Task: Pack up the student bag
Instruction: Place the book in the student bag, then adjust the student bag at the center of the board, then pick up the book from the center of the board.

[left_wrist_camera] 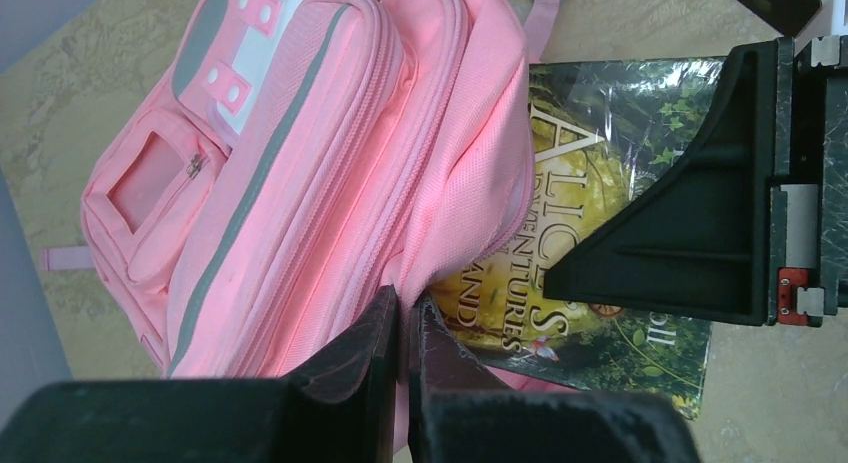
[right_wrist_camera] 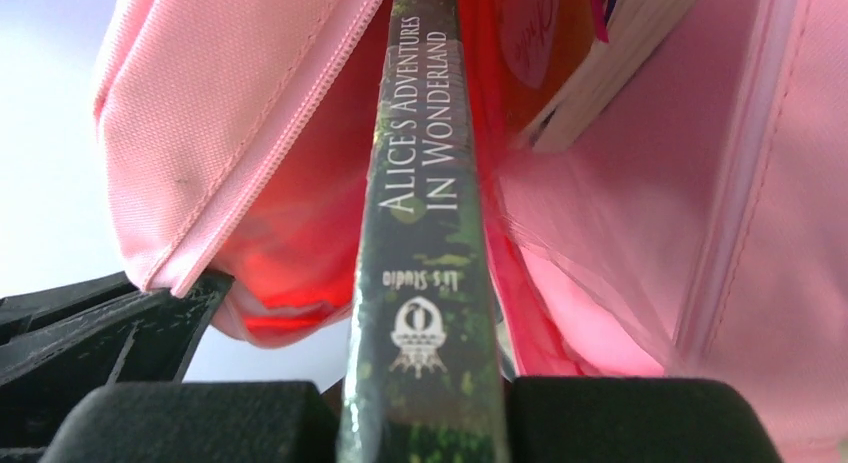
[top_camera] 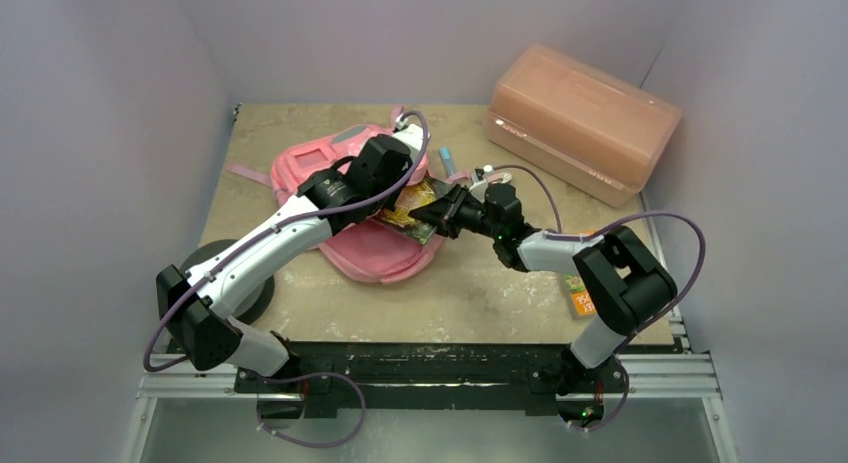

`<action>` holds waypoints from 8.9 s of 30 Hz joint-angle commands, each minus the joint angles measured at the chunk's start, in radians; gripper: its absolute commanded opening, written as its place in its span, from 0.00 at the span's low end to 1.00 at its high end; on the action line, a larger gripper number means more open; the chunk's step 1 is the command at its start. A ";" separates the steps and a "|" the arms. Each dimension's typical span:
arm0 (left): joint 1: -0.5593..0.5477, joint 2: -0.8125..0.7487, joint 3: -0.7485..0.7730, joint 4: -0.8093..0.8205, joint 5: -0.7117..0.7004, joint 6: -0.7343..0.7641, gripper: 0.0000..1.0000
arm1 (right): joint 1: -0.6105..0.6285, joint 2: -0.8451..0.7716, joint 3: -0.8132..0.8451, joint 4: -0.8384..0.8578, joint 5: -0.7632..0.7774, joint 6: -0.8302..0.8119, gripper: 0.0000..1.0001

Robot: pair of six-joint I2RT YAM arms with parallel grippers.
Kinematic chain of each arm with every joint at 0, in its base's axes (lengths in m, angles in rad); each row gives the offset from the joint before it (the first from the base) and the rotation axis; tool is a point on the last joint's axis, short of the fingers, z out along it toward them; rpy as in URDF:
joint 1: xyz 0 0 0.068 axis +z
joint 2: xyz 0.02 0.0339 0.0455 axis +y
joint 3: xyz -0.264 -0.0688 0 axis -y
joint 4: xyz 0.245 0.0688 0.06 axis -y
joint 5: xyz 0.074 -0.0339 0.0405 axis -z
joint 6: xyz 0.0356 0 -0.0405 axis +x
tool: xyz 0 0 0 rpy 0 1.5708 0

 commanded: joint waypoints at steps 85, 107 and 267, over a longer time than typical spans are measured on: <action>-0.002 0.041 0.075 0.014 0.066 -0.013 0.00 | 0.173 0.037 0.071 -0.343 0.305 -0.624 0.58; -0.018 0.102 0.066 0.007 0.057 -0.019 0.00 | 0.014 -0.385 0.076 -0.795 0.665 -0.705 0.52; -0.264 0.414 -0.279 0.884 0.475 -1.310 0.36 | -0.640 -0.406 -0.286 -0.819 -0.001 -0.873 0.94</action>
